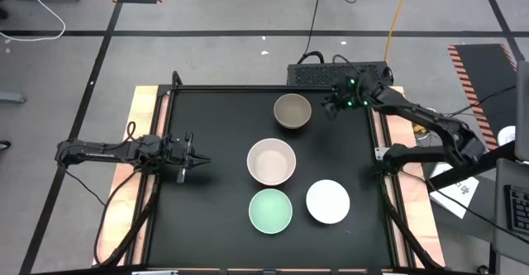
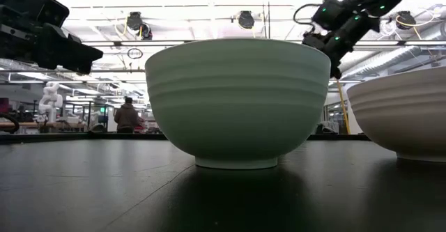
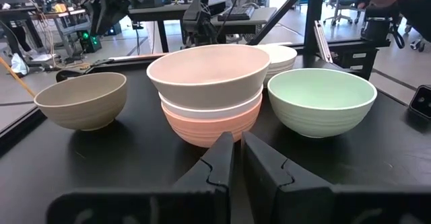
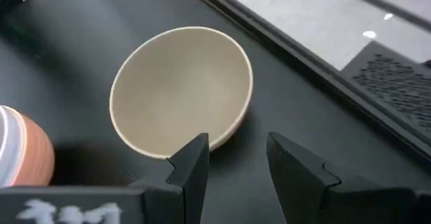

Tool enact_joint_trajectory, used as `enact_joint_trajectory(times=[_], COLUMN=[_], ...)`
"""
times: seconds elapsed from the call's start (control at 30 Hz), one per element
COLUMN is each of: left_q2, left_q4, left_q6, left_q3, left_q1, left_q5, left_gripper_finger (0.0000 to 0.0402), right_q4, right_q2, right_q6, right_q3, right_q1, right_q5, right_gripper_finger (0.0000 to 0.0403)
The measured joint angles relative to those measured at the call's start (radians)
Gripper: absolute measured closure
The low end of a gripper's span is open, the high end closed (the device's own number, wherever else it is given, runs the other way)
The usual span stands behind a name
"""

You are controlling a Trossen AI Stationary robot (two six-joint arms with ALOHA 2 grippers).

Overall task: Nest bowls inside each other
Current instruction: Stack the dark gray bowl on the light gray bowl

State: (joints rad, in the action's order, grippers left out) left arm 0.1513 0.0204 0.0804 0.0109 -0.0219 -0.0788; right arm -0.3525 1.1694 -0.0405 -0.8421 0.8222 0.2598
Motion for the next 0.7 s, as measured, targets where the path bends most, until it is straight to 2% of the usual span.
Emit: enact_joint_trajectory(times=[0.1,0.23,0.43,0.7], left_q2=[0.0,0.0,-0.001,-0.001], left_q4=[0.0,0.0,0.005,0.008], left_q6=[0.006,0.018,0.011,-0.007], left_q3=[0.0,0.0,0.0,0.0], left_q1=[0.0,0.0,0.0,0.0], left_q5=[0.0,0.001,0.001,0.001], left_gripper_finger=[0.0371,0.0371,0.0371,0.0371], right_q4=[0.003,-0.009,-0.162,-0.204], right_q2=[0.061,0.14,0.283,0.375], right_q6=[0.001,0.001,0.041,0.062], right_q3=[-0.051,-0.13,-0.272,-0.296], right_q1=[0.005,0.005,0.006,0.031], right_q5=[0.055,0.075,0.085,0.085], right_gripper_finger=[0.0259,0.0259,0.0259,0.0259])
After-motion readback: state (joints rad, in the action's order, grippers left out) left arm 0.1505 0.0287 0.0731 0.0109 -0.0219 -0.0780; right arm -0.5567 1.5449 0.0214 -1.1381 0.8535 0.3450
